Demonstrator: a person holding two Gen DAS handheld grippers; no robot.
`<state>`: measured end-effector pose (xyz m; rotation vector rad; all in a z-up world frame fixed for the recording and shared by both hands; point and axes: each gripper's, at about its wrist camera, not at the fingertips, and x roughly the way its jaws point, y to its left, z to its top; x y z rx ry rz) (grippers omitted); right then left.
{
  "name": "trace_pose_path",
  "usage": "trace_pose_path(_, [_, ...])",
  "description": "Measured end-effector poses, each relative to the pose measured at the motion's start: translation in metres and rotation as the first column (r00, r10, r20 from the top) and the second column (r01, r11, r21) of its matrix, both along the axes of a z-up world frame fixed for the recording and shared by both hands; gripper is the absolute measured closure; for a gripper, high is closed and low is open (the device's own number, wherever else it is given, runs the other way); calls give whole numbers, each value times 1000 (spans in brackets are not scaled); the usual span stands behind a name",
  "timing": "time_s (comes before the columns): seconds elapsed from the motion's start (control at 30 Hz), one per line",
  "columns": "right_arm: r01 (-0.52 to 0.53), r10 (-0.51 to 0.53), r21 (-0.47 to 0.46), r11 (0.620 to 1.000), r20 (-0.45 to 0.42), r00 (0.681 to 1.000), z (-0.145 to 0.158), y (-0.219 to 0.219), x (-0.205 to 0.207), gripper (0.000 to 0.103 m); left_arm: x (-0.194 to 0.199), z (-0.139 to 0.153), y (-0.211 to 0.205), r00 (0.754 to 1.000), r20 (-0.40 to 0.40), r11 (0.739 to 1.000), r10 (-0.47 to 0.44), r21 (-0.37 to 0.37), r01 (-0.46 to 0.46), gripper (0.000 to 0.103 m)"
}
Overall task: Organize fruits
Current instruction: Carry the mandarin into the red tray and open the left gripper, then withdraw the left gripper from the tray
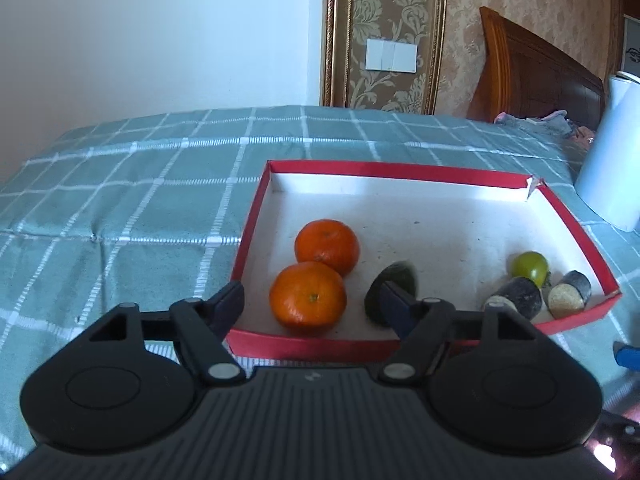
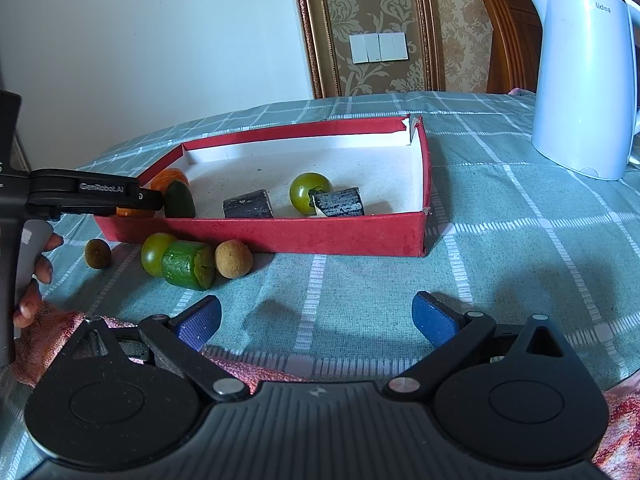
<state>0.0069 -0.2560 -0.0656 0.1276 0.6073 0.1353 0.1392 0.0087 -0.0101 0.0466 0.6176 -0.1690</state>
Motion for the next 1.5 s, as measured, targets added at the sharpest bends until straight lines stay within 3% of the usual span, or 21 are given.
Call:
trace_pose_path(0.13, [-1,1,-6,1000,-2,1000,0,1,0,0,-24,11,-1,998,61,1000,6,17,-7,5])
trace_pose_path(0.33, [-4,4,-43,999,-9,1000,-1,5,1,0,-86,22,8,986,166,1000,-3,28,-2,0])
trace_pose_path(0.57, [-6,4,-88,996,-19,1000,-2,10,2,0,-118,-5,31,995,97,1000,25,-9,-24,0])
trace_pose_path(0.93, [-5,3,-107,994,-23,1000,-2,13,2,0,-102,-33,53,997,-21,997,73,-27,-73,0])
trace_pose_path(1.2, [-5,2,-117,993,-24,1000,-2,14,2,0,-101,-35,50,997,-34,997,73,-1,-73,0])
trace_pose_path(1.3, [-3,2,-88,996,-15,1000,-1,12,2,0,-101,-36,50,997,-32,998,70,2,-70,0])
trace_pose_path(1.43, [3,-3,40,999,10,1000,0,-1,3,1,-101,-36,49,997,-33,998,70,5,-70,0])
trace_pose_path(1.5, [7,-7,21,1000,13,1000,1,2,6,2,-101,-36,49,997,-33,998,70,5,-70,0])
